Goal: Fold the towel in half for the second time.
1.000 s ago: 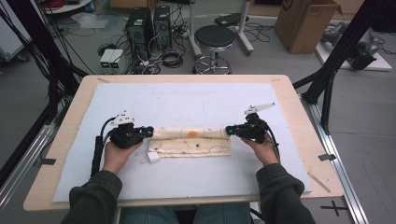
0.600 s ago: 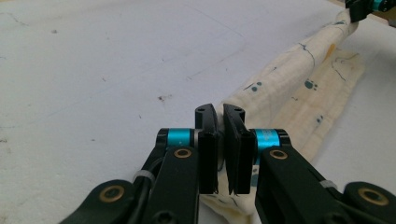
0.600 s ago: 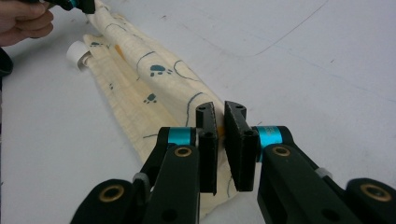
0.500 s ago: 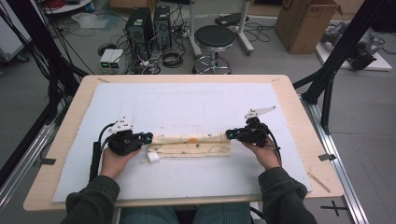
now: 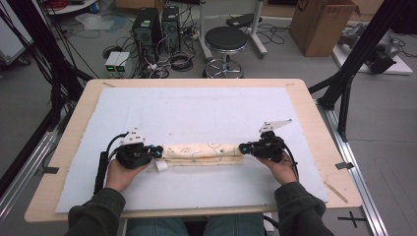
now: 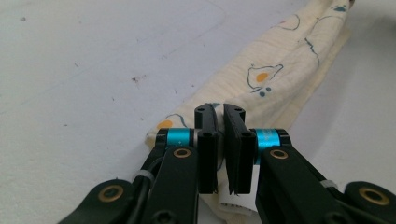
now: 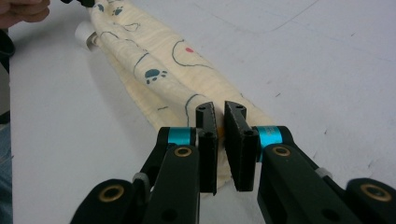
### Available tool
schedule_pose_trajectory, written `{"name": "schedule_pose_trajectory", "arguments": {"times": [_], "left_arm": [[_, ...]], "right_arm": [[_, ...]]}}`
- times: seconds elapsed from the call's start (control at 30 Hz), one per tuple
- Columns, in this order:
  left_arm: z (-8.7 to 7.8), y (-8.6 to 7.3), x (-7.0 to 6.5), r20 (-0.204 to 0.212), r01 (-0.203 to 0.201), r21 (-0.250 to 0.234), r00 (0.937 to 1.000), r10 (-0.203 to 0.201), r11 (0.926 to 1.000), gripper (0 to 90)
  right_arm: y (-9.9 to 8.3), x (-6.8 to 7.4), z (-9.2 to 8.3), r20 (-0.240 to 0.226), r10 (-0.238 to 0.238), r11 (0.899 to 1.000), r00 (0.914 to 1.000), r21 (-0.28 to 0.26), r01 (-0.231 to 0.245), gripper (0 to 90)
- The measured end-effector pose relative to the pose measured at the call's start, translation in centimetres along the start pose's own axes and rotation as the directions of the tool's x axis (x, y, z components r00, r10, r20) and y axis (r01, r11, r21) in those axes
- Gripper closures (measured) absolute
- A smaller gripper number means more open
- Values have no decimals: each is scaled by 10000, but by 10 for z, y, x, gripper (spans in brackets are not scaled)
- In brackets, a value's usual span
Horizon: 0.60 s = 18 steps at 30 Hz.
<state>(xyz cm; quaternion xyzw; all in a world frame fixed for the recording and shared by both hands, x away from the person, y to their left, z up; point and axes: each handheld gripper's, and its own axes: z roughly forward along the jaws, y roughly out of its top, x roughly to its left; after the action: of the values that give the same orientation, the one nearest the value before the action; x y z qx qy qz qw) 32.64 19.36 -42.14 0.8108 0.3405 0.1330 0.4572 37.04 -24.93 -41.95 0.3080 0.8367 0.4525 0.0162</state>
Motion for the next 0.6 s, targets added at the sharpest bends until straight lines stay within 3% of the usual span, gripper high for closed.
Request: {"name": "schedule_pose_trajectory", "arguments": {"times": [0.37,0.47,0.6], "left_arm": [[3,-13,-6,-359,129,230,9993,-121,9997,833],[2,-14,-6,-337,7,356,9994,5,9994,829],[0,-17,-7,-214,190,362,9996,-183,9992,772]], "right_arm": [[-10,7,3,-88,-105,9997,9999,223,107,835],[-11,8,4,-65,-101,9995,9999,307,103,831],[-14,8,5,-34,-60,9994,10000,341,61,770]]}}
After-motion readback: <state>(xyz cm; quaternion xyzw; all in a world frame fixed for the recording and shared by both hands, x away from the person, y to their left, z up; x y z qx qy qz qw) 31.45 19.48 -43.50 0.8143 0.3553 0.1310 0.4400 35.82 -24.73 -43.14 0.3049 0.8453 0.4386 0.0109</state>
